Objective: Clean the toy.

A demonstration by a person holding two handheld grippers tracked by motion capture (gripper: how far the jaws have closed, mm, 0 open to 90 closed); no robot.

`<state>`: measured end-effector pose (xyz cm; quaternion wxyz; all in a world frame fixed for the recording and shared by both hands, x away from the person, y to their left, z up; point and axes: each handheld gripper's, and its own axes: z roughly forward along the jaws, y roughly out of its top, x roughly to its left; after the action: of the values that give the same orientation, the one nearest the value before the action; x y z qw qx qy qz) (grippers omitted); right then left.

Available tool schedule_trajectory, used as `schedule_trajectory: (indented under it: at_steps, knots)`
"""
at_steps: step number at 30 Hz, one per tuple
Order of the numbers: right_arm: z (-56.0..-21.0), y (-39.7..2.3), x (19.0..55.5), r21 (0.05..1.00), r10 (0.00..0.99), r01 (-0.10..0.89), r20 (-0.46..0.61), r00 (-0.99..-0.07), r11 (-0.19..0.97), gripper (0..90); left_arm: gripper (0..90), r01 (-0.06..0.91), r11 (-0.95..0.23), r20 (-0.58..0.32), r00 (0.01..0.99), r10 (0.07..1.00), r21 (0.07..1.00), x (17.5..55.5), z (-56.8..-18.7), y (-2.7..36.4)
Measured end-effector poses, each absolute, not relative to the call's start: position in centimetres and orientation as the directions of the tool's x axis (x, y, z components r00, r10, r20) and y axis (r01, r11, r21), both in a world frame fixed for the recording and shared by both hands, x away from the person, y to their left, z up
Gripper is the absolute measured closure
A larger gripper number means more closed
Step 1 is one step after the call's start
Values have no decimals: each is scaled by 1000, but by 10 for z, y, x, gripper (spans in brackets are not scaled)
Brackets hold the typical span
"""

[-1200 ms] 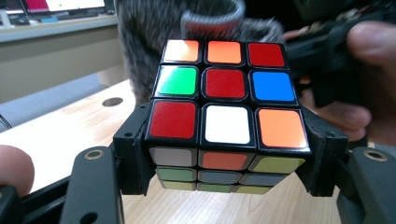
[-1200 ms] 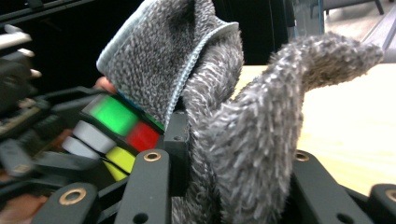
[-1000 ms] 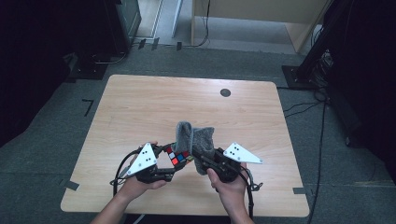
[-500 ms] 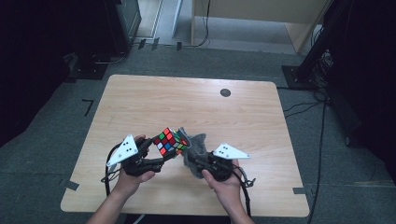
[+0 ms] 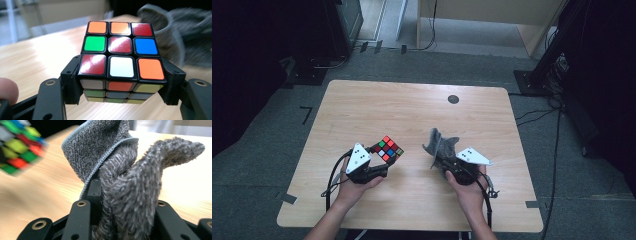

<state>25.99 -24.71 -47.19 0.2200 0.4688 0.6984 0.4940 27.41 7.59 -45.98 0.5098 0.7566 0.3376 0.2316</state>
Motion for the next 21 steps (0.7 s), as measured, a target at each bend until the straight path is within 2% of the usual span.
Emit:
schedule_trajectory:
  at_steps: [3,6,11,15,16,17,19,21]
  knots:
    - [-481,-264,266,883,925,455,70,-374,117,668,335,348,-263,-1,605,796,900,282,-469,79]
    - [-487,-282,270,876,949,469,44,-311,113,664,335,420,-254,-31,564,825,871,291,-479,83]
    - [-502,-302,277,851,960,518,71,-272,83,647,335,460,-297,-17,564,826,836,297,-491,78]
    - [-510,-306,280,842,946,538,131,-296,52,511,334,471,-325,-5,574,819,820,297,-497,74]
    - [-510,-306,280,842,946,538,131,-296,52,511,334,471,-325,-5,574,819,820,297,-497,74]
    - [-511,-304,280,836,948,544,117,-297,67,439,334,473,-330,-1,573,820,817,298,-499,73]
    - [-512,-303,280,833,946,547,109,-306,81,355,334,471,-332,1,575,818,817,297,-500,72]
    - [-512,-300,280,826,944,557,104,-312,93,322,333,468,-344,11,580,814,814,297,-502,71]
